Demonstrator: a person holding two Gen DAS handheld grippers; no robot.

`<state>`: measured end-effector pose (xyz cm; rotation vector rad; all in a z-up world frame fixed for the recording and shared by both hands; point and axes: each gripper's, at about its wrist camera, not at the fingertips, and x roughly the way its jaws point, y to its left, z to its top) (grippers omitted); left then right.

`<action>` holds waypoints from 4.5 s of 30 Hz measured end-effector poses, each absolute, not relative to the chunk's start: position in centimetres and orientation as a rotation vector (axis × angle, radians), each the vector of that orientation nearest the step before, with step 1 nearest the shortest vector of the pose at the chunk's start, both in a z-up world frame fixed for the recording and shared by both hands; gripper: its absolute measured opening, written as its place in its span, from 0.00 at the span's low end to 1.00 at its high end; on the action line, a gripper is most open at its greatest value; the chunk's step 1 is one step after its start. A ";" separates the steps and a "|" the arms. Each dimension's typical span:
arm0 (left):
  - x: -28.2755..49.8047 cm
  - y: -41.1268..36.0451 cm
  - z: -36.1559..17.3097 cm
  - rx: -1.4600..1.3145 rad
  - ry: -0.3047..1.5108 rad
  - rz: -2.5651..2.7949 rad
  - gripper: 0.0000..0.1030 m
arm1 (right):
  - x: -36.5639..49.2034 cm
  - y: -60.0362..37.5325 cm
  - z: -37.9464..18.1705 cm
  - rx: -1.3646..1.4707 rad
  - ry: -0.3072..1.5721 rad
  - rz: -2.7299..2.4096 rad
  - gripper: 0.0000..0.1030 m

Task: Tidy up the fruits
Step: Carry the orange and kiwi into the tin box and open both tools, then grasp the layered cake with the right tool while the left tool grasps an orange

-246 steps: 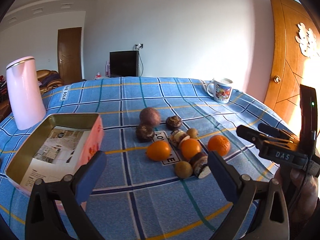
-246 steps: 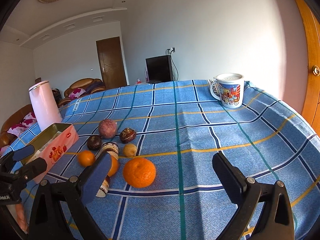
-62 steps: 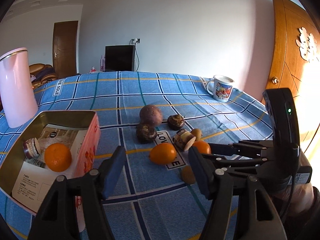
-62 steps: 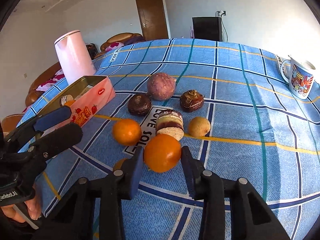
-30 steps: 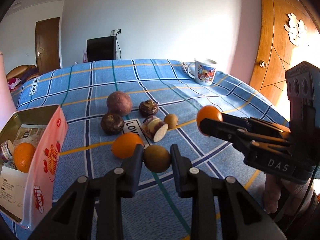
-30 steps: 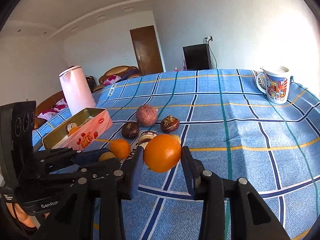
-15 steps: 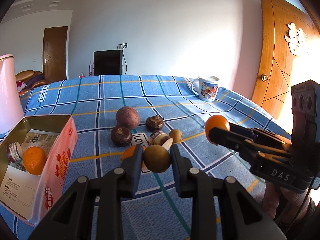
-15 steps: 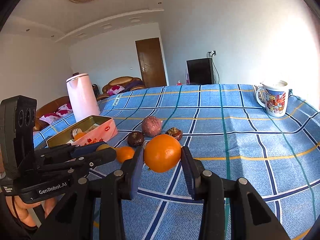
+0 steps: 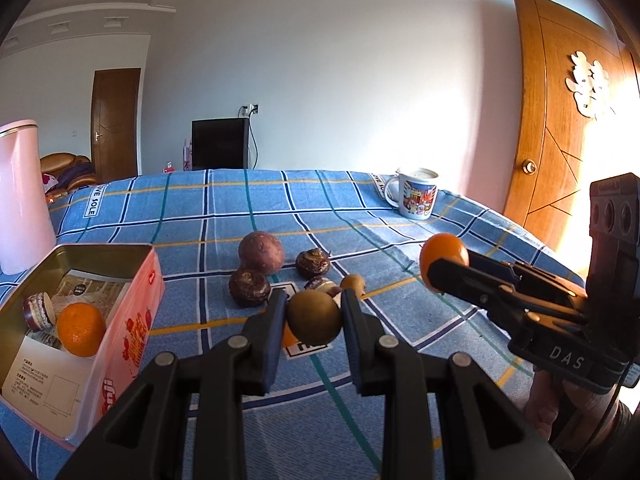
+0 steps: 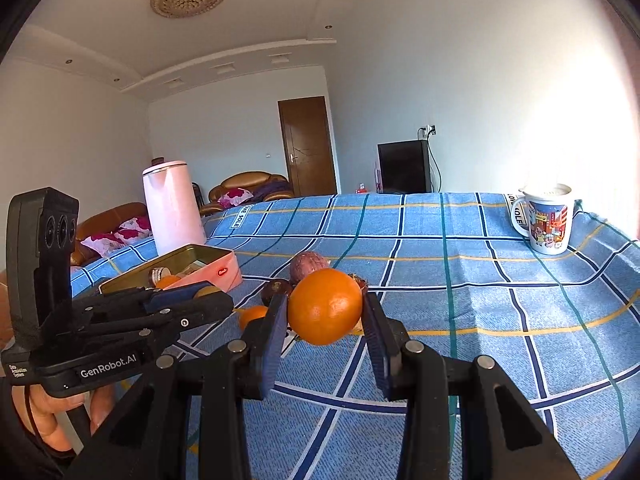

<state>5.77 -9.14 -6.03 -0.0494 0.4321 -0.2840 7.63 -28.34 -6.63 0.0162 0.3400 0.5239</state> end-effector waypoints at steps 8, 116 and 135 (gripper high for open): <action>5.1 -9.3 -5.9 -0.028 0.392 -0.266 0.28 | 7.0 -28.5 -6.4 0.011 0.295 0.526 0.38; 12.9 -4.3 -6.4 -0.176 0.665 -0.168 0.43 | 17.4 -19.1 -9.1 -0.301 0.759 0.536 0.45; 11.1 -4.7 -5.2 -0.148 0.546 -0.146 0.43 | 15.1 -20.3 -7.0 -0.260 0.608 0.568 0.35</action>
